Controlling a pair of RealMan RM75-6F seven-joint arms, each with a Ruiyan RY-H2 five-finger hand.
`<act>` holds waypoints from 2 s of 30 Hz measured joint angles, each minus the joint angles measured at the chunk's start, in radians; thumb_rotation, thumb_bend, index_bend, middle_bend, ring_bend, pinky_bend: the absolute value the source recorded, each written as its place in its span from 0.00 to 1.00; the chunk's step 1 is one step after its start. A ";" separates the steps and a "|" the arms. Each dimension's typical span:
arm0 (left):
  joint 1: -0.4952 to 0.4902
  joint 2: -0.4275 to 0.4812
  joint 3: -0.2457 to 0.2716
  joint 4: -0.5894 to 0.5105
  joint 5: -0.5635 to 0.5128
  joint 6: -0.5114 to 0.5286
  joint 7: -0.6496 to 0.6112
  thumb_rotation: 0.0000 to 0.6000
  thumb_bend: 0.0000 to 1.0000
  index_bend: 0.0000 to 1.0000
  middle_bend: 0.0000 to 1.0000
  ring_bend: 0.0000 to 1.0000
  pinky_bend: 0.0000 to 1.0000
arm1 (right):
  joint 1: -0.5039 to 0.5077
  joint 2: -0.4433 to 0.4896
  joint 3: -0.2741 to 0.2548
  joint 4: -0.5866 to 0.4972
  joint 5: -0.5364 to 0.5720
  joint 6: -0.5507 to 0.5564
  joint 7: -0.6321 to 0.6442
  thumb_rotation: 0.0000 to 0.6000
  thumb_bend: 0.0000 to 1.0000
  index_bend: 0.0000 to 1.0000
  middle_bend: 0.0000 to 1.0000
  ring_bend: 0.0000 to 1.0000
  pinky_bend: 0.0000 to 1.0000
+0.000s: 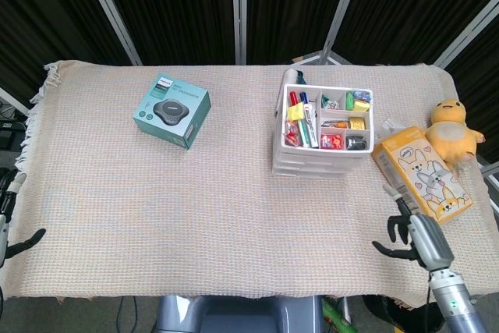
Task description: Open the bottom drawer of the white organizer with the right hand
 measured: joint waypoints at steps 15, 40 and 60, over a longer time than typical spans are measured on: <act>0.020 0.009 -0.002 -0.011 0.040 0.064 -0.009 1.00 0.16 0.00 0.00 0.00 0.00 | 0.206 0.048 0.092 -0.208 0.373 -0.454 0.312 1.00 0.15 0.08 0.81 0.86 0.71; 0.016 0.007 -0.006 -0.006 0.038 0.056 -0.006 1.00 0.16 0.00 0.00 0.00 0.00 | 0.348 -0.171 0.346 0.090 0.809 -0.966 0.642 1.00 0.17 0.15 0.81 0.86 0.71; 0.003 0.012 -0.007 -0.015 0.031 0.028 -0.010 1.00 0.16 0.00 0.00 0.00 0.00 | 0.300 -0.330 0.497 0.278 0.871 -1.092 0.628 1.00 0.17 0.18 0.81 0.86 0.70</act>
